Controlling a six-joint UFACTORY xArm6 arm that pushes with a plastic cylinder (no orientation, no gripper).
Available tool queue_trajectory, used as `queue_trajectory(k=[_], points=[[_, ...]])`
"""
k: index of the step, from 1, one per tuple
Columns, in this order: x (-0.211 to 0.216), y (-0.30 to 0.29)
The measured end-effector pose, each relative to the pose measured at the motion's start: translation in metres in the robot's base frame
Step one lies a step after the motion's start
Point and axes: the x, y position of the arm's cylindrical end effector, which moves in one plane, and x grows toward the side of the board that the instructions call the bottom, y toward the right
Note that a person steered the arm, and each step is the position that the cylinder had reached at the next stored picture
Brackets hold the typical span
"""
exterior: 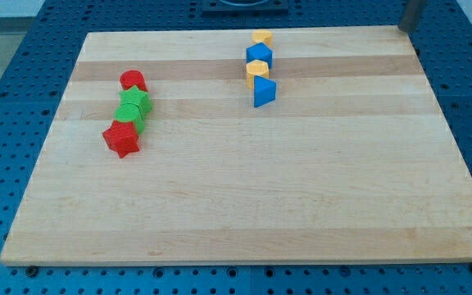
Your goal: Move your arm towards the center of the board
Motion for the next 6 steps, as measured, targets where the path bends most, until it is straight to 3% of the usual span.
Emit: queue_trajectory(k=[2,4,5,6], points=[[0.016,0.0],[0.165,-0.064],[0.195,-0.093],[0.195,-0.13]])
